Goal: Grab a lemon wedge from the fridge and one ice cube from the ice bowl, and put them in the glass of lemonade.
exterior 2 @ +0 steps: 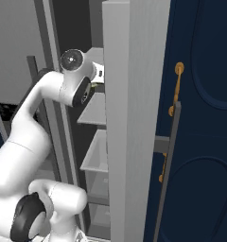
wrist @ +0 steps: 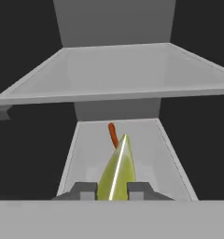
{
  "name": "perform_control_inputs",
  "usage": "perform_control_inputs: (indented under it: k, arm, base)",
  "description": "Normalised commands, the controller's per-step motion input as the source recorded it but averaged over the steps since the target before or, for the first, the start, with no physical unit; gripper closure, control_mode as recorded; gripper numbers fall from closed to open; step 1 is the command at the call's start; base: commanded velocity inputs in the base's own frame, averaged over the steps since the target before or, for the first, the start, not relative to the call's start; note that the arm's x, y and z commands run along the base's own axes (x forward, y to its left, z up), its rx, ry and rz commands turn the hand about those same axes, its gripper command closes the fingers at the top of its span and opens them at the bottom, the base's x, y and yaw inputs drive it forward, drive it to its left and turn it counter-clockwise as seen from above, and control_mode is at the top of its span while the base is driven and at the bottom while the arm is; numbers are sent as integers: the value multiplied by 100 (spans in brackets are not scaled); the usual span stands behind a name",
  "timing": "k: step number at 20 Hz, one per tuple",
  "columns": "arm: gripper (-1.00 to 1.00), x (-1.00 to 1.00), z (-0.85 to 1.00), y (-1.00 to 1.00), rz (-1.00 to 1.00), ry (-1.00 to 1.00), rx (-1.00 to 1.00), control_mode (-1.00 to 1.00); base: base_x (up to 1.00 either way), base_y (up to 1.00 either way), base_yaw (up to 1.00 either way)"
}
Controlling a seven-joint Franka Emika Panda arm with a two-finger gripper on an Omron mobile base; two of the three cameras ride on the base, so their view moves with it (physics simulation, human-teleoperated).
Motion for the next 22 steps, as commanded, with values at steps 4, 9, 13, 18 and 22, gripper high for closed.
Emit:
perform_control_inputs:
  k: [4, 9, 13, 18, 22]
  arm:
    - [100, -100, 0, 5, 0, 23, 0, -100]
    - [100, -94, -23, 10, 0, 24, -4, -100]
    - [100, -95, -58, 7, 0, 20, -6, -100]
    - [100, -100, -74, 9, 0, 18, -8, -100]
    - [100, 0, 0, 0, 0, 0, 0, 100]
  base:
    - [0, 0, 0]
    - [0, 0, 0]
    - [0, 0, 0]
    - [0, 0, 0]
    - [-100, 29, 2]
